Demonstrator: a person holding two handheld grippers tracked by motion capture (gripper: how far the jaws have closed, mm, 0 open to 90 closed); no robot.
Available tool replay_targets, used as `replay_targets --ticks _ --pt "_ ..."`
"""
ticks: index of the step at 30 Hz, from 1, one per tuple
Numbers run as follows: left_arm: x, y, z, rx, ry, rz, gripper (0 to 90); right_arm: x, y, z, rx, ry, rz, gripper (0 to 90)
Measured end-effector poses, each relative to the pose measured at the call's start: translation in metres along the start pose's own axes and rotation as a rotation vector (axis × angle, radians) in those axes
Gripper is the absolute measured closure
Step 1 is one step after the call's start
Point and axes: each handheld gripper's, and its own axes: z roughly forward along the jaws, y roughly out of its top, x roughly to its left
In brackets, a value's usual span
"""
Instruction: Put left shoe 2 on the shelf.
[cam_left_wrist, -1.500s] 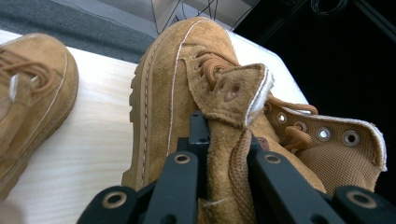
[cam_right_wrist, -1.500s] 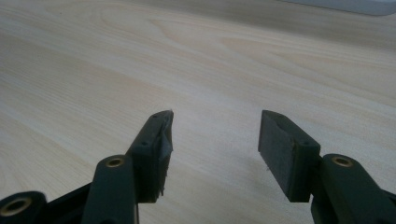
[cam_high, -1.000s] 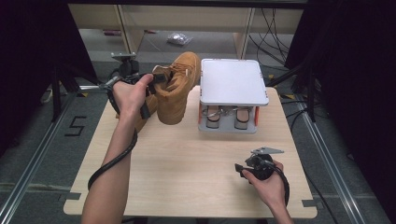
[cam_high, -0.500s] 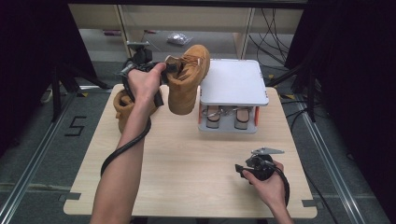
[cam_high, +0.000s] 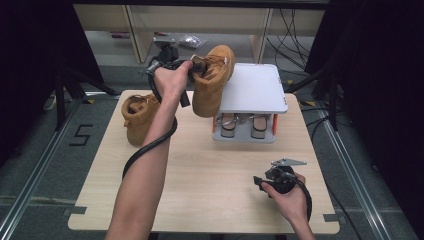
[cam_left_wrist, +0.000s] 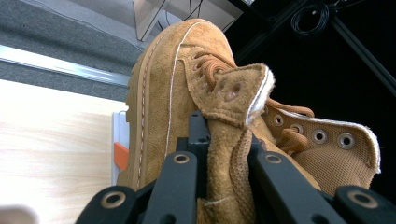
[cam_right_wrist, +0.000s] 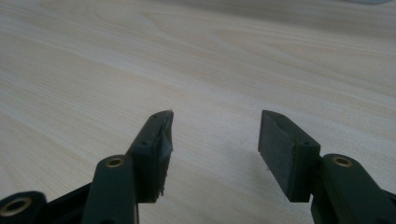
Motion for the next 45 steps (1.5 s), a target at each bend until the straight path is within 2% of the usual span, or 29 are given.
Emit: replay_targets --ticks 6,9,10,11,12,19,23,25,26,28,31,33,34,36,38,40,42,44,45 --pt "-0.008 -0.002 0.013 0.002 0.014 0.009 82.3 0.0 -0.001 0.0 0.0 -0.001 0.002 45.3" --pt "-0.01 -0.004 0.02 0.0 0.013 -0.003 82.1 -0.001 -0.001 -0.001 0.006 -0.003 0.004 45.3" --pt "-0.011 -0.005 0.023 -0.007 0.012 -0.015 82.1 -0.003 -0.002 0.001 -0.012 -0.008 -0.018 45.3" --pt "-0.011 -0.005 0.025 -0.011 0.009 -0.023 82.0 -0.004 -0.002 0.001 -0.003 -0.013 -0.016 45.3" --pt "-0.012 -0.005 0.027 -0.011 0.009 -0.026 81.9 -0.002 -0.002 0.0 0.011 -0.013 0.007 45.3" --pt "-0.018 -0.004 0.034 -0.01 0.007 -0.015 80.8 -0.005 -0.003 0.0 0.007 -0.003 -0.002 45.2" --pt "-0.016 -0.003 0.04 -0.012 0.002 -0.033 75.4 -0.006 -0.004 0.0 0.003 -0.016 -0.011 45.2" --pt "-0.014 -0.003 0.043 -0.044 -0.009 -0.02 70.6 -0.006 -0.004 0.001 0.0 0.007 -0.007 45.2" --pt "-0.014 -0.003 0.045 -0.057 -0.014 -0.005 68.5 -0.006 -0.004 0.001 0.002 0.003 -0.011 45.2" --pt "-0.016 -0.003 0.046 -0.044 -0.021 0.029 65.9 -0.006 -0.004 0.002 0.001 -0.003 -0.017 45.2" --pt "-0.019 -0.003 0.047 -0.056 -0.021 0.065 60.1 -0.005 -0.004 0.002 0.004 0.0 -0.018 45.1" --pt "-0.018 -0.002 0.046 -0.082 -0.025 0.081 53.6 -0.004 -0.005 0.001 0.013 -0.001 -0.005 45.1" --pt "-0.018 -0.002 0.045 -0.1 -0.028 0.09 48.8 -0.004 -0.005 0.001 0.006 -0.002 -0.016 45.0" --pt "-0.02 -0.001 0.04 -0.13 -0.025 0.109 42.9 -0.006 -0.005 0.002 0.006 -0.015 -0.03 45.0" --pt "-0.022 0.0 0.034 -0.15 -0.023 0.134 41.0 -0.006 -0.005 0.002 -0.001 0.005 -0.032 45.0" --pt "-0.025 0.001 0.024 -0.172 -0.028 0.163 40.6 -0.004 -0.006 0.001 0.017 0.0 -0.01 45.0" --pt "-0.026 0.001 0.013 -0.183 -0.043 0.175 41.0 -0.004 -0.006 0.001 0.008 -0.012 -0.009 45.1" --pt "-0.024 -0.002 0.002 -0.194 -0.052 0.188 42.7 -0.005 -0.006 0.0 0.001 0.005 -0.009 45.2" --pt "-0.023 -0.004 -0.003 -0.192 -0.055 0.198 44.0 -0.004 -0.006 -0.001 0.005 -0.006 -0.005 45.3"
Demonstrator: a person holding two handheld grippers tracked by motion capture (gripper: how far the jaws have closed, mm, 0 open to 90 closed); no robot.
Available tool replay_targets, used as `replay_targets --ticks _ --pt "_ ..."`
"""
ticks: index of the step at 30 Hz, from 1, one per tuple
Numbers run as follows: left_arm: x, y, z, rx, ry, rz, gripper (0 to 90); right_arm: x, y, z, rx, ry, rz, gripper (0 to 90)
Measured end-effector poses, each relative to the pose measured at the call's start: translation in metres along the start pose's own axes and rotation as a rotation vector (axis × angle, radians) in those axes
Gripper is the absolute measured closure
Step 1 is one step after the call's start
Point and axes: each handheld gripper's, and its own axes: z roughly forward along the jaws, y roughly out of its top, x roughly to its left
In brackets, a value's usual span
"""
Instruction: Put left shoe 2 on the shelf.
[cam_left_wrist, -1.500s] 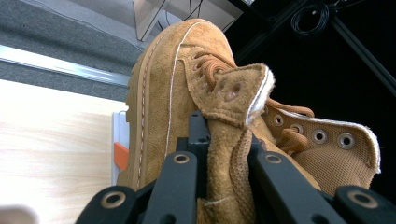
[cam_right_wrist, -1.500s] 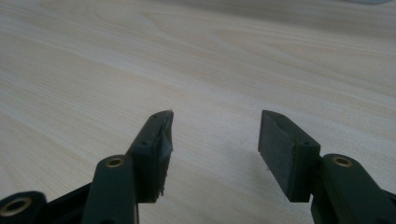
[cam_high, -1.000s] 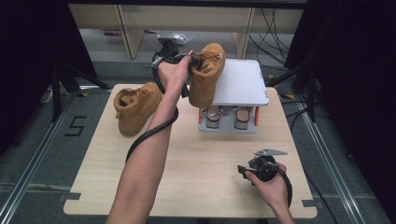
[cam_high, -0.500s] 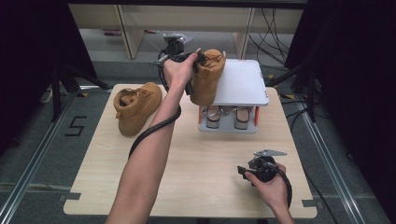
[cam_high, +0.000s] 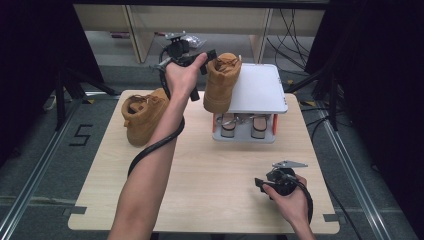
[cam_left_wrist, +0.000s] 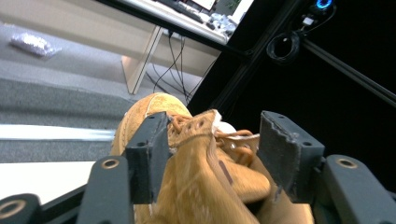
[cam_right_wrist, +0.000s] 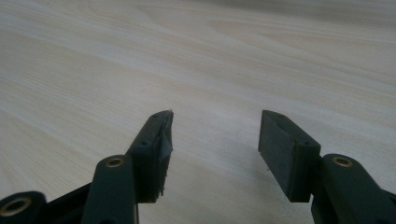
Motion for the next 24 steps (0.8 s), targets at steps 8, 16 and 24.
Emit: replay_targets --ticks 8,16,24 --pt "0.013 -0.037 -0.042 0.042 -0.064 0.058 62.6 -0.004 0.003 -0.004 -0.043 -0.022 -0.022 50.7" --pt "0.029 -0.096 -0.062 0.116 -0.08 0.169 86.4 -0.001 0.005 -0.009 -0.043 -0.043 -0.01 65.8" --pt "0.03 -0.127 -0.034 0.195 -0.091 0.184 89.9 -0.004 0.003 -0.007 -0.059 -0.045 -0.055 65.7"
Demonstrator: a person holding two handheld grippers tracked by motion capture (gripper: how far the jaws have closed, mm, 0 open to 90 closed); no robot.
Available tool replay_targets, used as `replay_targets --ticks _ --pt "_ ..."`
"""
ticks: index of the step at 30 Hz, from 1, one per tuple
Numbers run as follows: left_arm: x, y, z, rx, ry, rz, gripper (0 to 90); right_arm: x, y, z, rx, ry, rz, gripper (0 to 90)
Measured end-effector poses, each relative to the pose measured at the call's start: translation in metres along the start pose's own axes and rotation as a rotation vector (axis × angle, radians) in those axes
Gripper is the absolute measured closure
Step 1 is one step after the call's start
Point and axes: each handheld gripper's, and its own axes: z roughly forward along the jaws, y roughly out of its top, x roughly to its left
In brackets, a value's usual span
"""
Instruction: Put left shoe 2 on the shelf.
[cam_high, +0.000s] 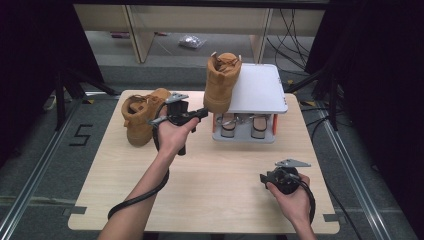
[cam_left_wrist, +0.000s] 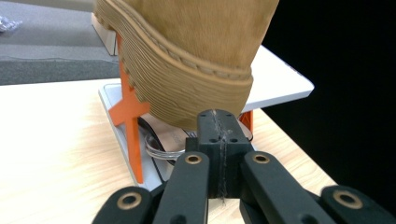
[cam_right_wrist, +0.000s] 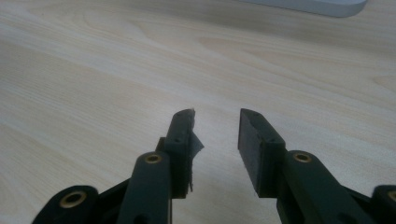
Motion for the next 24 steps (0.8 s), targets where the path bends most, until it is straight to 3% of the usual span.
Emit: replay_targets --ticks 2,7,8,10,14,17,18,21,24 --pt "-0.001 -0.003 0.006 0.008 0.016 0.003 90.0 0.001 -0.001 -0.001 0.009 0.006 0.033 65.2" --pt "-0.005 -0.005 0.014 0.002 0.037 0.005 90.0 -0.003 -0.002 0.0 0.003 0.003 0.017 64.5" --pt "-0.005 -0.005 0.014 0.003 0.038 0.005 90.0 0.0 -0.003 -0.001 0.012 0.005 0.048 64.4" --pt "-0.006 -0.004 0.014 0.008 0.05 0.01 90.0 -0.003 -0.002 0.0 -0.004 0.011 0.017 64.3" --pt "-0.007 -0.004 0.014 0.005 0.049 0.003 90.0 -0.003 -0.002 -0.001 0.001 0.003 0.013 64.0" --pt "-0.007 -0.004 0.015 0.0 0.045 -0.005 90.0 0.0 -0.002 -0.001 0.019 0.009 0.04 63.8" --pt "-0.007 -0.004 0.015 0.004 0.041 -0.006 90.0 -0.002 -0.003 0.0 0.005 0.007 0.008 63.7" --pt "-0.009 -0.004 0.018 0.004 0.037 -0.006 90.0 -0.002 -0.002 0.0 -0.001 0.012 0.013 63.6" --pt "-0.012 -0.004 0.022 0.003 0.036 -0.006 90.0 0.0 -0.002 -0.001 0.018 0.004 0.044 63.6"
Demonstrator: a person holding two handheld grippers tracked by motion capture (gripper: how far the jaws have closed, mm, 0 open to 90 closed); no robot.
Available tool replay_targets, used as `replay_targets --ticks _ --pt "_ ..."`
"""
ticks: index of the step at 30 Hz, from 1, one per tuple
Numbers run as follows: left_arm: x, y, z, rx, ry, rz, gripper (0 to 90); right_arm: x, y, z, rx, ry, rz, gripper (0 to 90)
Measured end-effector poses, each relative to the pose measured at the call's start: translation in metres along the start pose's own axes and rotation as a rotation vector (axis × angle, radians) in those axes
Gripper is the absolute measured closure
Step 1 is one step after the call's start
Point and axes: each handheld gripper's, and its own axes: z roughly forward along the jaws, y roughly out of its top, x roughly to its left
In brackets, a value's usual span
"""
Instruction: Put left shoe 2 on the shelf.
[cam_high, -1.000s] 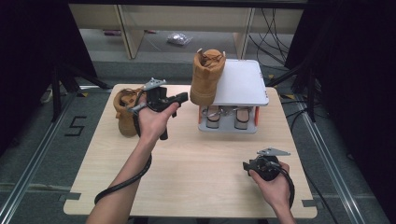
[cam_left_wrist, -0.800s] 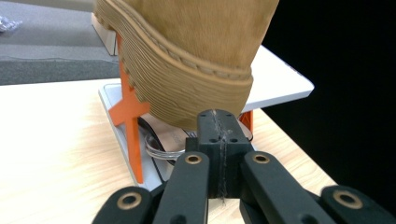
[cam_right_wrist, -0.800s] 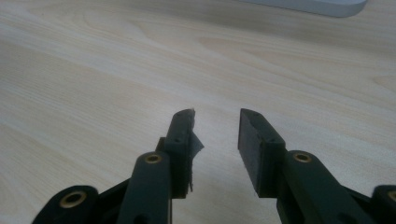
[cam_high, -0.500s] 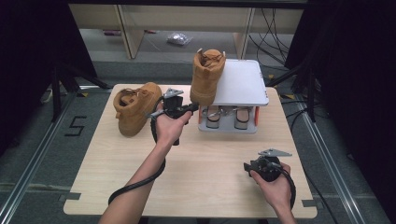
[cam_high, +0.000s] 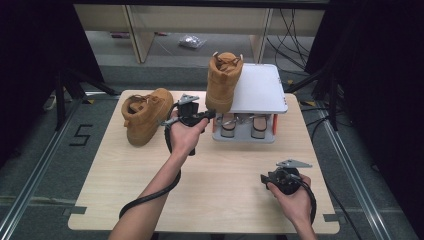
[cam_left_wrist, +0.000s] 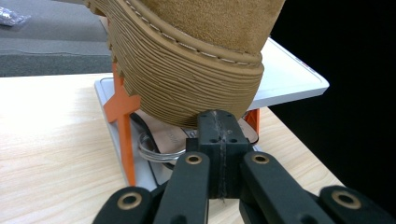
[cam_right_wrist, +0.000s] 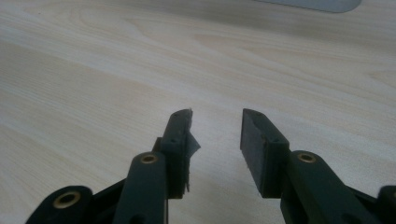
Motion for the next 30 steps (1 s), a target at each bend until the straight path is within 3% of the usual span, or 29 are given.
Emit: replay_targets --ticks 1,2,5,12,19,25,27,30 --pt "-0.001 0.0 0.002 -0.004 -0.005 -0.004 90.0 0.0 0.0 0.0 0.0 -0.001 0.001 63.5" --pt "-0.002 -0.001 0.003 -0.011 -0.007 -0.006 90.0 -0.003 0.0 0.001 -0.018 -0.001 -0.032 63.5" --pt "-0.005 0.0 0.006 0.003 -0.008 -0.004 90.0 -0.002 0.0 0.0 -0.015 -0.002 -0.012 63.5" --pt "-0.01 0.004 0.013 0.001 -0.006 0.002 90.0 -0.003 -0.001 0.001 -0.02 0.003 -0.025 63.4" --pt "-0.008 0.008 0.019 0.015 -0.005 -0.006 90.0 -0.003 -0.001 0.001 -0.018 -0.001 -0.03 63.2" --pt "-0.007 0.012 0.024 0.029 0.003 -0.014 90.0 0.0 -0.001 0.0 0.001 0.003 -0.005 62.9" --pt "-0.008 0.013 0.025 0.033 0.005 -0.009 90.0 -0.003 -0.001 0.001 -0.016 0.007 -0.039 63.0" --pt "-0.009 0.013 0.029 0.042 -0.005 -0.009 90.0 -0.003 -0.001 0.002 -0.009 0.003 -0.041 62.9"
